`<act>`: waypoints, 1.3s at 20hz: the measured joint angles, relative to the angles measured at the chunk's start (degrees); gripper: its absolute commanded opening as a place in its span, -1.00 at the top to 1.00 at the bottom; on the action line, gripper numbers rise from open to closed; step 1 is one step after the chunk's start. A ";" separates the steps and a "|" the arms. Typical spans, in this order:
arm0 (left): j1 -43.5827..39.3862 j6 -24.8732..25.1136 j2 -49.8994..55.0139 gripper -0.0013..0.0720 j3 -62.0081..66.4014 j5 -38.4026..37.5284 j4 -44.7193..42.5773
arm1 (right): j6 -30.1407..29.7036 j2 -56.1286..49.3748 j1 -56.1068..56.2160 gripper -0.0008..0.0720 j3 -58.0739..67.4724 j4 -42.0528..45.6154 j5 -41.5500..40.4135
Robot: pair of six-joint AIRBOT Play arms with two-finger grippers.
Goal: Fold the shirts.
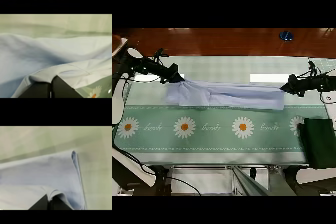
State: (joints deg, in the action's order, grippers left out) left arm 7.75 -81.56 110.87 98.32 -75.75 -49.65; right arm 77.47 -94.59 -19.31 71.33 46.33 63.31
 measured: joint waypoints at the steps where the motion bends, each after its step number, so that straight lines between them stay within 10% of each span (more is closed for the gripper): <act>1: -0.07 -0.28 0.85 0.91 0.63 0.83 0.00 | 0.13 -0.98 0.02 0.91 0.44 -0.24 -0.24; 2: -0.13 -0.37 1.51 0.91 1.05 1.55 0.04 | 0.13 -1.92 0.07 0.90 0.76 -0.68 -0.70; 3: -0.20 -0.37 2.10 0.83 1.33 2.45 0.22 | 0.15 -2.71 0.07 0.49 0.96 -0.92 -1.03; 4: -0.24 -0.37 2.51 0.27 1.62 3.19 0.61 | 0.20 -3.37 0.07 -0.19 1.14 -1.38 -1.49; 5: -0.22 -0.44 2.84 -0.40 1.99 4.15 1.14 | 0.20 -3.76 0.07 -0.15 1.29 -1.92 -1.95; 16: 10.45 -2.89 -6.67 -0.42 1.36 -12.00 -10.05 | 1.14 4.96 -10.82 -0.15 -0.61 6.27 4.68; 26: -0.37 13.14 -38.62 -0.42 -42.07 23.06 6.97 | -2.27 1.14 -2.47 -0.12 -10.80 -4.00 -4.48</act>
State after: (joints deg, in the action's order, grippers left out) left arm 7.38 -68.42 72.25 56.25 -52.69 -42.68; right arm 75.20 -93.45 -21.78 60.53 42.33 58.83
